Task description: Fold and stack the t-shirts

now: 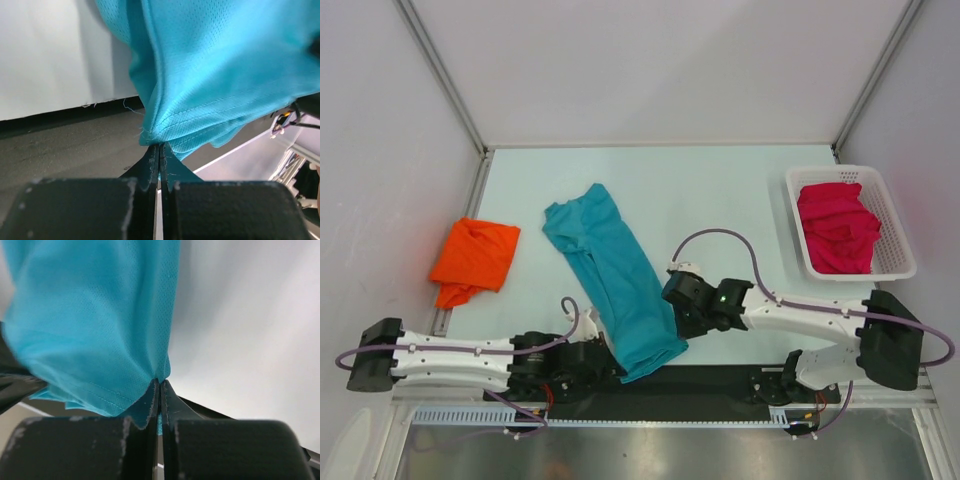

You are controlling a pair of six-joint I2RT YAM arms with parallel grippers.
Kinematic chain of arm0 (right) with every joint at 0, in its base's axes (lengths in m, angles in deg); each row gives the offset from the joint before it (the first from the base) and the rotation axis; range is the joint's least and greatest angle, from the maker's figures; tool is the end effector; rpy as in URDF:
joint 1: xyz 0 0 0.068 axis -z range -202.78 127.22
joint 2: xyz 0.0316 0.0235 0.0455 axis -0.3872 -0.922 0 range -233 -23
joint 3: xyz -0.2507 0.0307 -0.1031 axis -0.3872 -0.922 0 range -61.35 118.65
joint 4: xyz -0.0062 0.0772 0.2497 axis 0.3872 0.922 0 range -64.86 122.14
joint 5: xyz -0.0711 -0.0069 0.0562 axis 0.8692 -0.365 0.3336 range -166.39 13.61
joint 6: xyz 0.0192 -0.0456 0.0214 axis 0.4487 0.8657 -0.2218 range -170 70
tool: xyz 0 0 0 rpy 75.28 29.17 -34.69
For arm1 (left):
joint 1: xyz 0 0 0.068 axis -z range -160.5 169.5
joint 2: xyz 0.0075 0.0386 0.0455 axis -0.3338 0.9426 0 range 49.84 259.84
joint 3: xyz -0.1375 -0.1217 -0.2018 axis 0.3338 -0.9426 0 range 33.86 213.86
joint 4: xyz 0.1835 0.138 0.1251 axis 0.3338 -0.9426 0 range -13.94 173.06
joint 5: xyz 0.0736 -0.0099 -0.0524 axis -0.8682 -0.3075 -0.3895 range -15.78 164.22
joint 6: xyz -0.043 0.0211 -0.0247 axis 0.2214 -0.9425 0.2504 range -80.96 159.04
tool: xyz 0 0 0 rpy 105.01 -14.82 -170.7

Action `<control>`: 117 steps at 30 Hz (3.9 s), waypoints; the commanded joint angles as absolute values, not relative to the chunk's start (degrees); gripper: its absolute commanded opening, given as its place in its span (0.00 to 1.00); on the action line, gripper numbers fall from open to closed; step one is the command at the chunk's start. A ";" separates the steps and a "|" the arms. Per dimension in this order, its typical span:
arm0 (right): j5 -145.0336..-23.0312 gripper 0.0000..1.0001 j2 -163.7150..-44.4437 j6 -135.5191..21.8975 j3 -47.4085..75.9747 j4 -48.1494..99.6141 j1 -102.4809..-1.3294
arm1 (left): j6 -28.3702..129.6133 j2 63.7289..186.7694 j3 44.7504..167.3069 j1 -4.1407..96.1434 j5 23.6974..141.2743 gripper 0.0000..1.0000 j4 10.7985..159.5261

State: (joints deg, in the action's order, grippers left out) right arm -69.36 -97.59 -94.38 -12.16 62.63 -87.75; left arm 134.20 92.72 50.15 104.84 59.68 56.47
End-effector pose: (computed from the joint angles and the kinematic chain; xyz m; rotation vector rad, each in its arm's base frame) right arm 0.1084 0.2218 0.2199 -0.4490 2.6993 0.4411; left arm 0.0200 -0.1362 0.1502 -0.3520 2.7322 -0.9178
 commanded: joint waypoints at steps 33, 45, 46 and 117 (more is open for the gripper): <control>-73.49 0.00 -132.25 -76.72 25.83 67.94 -77.98 | 131.88 72.32 59.96 90.28 40.37 0.00 24.41; -73.05 0.00 -131.10 -75.49 26.54 68.12 -74.73 | 91.48 87.98 67.08 56.56 56.16 0.00 38.65; -73.14 0.00 -131.19 -75.31 26.80 68.12 -74.46 | 89.34 89.03 66.73 53.46 58.64 0.00 40.33; -78.50 0.36 -144.83 -66.95 54.86 76.65 -61.09 | 80.26 116.12 73.41 28.73 75.28 0.51 61.00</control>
